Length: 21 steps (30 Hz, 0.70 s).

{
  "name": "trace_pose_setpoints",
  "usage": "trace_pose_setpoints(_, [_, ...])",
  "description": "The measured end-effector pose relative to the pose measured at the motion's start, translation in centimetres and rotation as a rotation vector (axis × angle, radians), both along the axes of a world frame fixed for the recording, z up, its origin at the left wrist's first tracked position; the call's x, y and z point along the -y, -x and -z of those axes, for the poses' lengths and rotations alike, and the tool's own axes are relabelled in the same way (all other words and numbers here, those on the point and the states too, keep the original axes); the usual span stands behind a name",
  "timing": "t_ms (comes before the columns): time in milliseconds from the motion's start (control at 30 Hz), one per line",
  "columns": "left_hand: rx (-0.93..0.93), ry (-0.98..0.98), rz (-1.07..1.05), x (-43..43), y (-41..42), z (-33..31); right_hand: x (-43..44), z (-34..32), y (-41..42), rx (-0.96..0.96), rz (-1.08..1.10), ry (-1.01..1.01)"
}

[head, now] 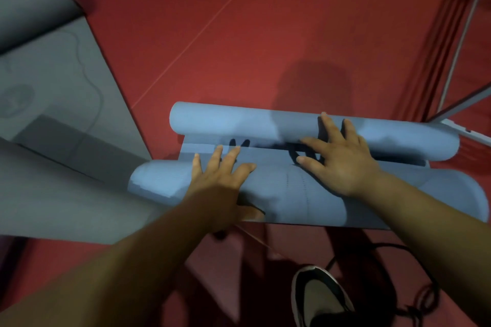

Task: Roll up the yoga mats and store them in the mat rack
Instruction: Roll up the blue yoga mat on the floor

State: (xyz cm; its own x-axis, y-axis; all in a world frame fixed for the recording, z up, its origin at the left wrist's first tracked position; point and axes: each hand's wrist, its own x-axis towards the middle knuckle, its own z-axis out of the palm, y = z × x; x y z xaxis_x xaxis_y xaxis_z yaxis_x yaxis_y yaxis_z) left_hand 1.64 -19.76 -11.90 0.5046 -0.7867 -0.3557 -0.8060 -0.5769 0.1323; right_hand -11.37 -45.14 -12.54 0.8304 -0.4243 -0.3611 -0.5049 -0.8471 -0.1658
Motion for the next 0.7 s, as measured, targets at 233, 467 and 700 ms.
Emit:
trace_pose_setpoints(233, [0.026,-0.022,0.008,0.8,-1.0,-0.1,-0.5,0.3,0.0,0.154,0.095,0.134])
trace_pose_setpoints(467, [-0.019,-0.057,0.033,1.7,-1.8,-0.4,-0.4,0.5,-0.1,-0.027,0.073,-0.005])
trace_pose_setpoints(700, [-0.048,-0.047,-0.008,2.4,-2.0,-0.6,0.9,0.1,-1.5,-0.044,0.058,-0.081])
